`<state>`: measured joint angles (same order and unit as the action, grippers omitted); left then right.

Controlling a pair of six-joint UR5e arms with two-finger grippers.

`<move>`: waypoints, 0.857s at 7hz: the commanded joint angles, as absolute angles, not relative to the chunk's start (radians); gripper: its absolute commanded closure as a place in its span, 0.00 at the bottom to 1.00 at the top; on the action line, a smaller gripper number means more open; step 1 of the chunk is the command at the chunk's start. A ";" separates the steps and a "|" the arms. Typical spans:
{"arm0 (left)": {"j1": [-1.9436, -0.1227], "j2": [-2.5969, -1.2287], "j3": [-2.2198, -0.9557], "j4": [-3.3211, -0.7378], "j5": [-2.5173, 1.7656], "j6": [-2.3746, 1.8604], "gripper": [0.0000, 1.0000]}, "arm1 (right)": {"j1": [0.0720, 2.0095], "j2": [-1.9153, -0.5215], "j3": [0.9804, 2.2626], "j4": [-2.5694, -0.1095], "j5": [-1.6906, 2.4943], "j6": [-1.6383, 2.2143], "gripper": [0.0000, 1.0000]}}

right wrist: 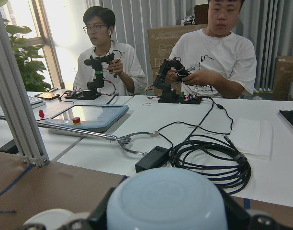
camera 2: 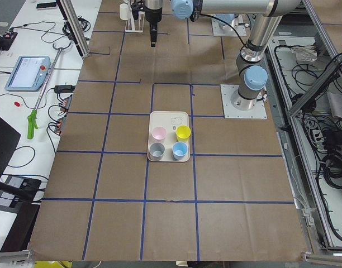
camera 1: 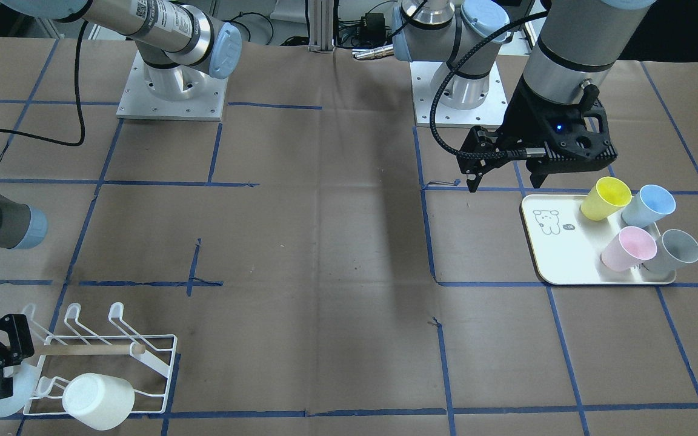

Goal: Transfer IKEA cup to right arm and place on rack

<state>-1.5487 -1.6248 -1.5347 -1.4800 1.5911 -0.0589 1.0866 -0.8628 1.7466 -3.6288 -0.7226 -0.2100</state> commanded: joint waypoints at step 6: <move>-1.549 -1.624 -1.536 -1.479 1.591 -0.054 0.01 | 1.083 -1.018 1.715 -3.357 -0.741 -0.219 0.00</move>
